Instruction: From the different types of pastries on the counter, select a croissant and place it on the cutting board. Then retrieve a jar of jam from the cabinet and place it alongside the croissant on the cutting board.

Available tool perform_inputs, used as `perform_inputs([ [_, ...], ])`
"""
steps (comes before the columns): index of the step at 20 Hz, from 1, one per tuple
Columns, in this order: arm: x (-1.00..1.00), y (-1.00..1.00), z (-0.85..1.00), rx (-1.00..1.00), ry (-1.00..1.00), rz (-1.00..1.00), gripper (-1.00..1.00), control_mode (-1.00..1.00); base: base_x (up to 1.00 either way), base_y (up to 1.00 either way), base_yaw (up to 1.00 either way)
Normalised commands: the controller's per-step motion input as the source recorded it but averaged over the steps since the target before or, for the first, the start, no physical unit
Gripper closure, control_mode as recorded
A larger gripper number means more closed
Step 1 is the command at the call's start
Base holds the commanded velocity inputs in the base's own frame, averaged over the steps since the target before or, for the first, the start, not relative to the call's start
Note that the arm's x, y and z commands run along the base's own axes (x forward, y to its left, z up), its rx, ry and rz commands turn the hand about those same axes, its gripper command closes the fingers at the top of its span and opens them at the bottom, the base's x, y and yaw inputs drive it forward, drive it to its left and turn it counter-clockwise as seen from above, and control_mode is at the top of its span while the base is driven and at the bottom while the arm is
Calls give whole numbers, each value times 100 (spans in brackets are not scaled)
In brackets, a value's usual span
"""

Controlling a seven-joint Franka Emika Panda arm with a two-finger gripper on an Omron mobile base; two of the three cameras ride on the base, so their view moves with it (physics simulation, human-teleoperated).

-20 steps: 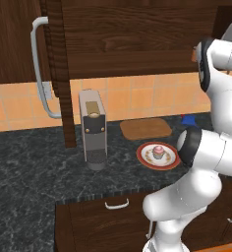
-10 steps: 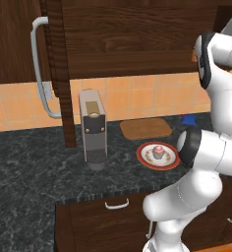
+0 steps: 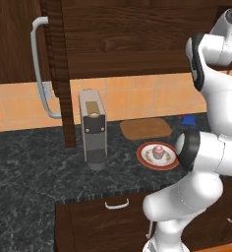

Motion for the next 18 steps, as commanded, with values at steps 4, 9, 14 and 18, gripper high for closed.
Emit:
perform_inputs([
  [4,48,-1,-11,0,0,0,-100,-100,0,0,0],
  [9,32,-5,-2,0,0,1,-100,-100,0,0,0],
  [14,3,-26,0,0,0,6,-100,-100,0,0,0],
  [18,28,-11,0,0,0,3,-100,-100,0,0,0],
])
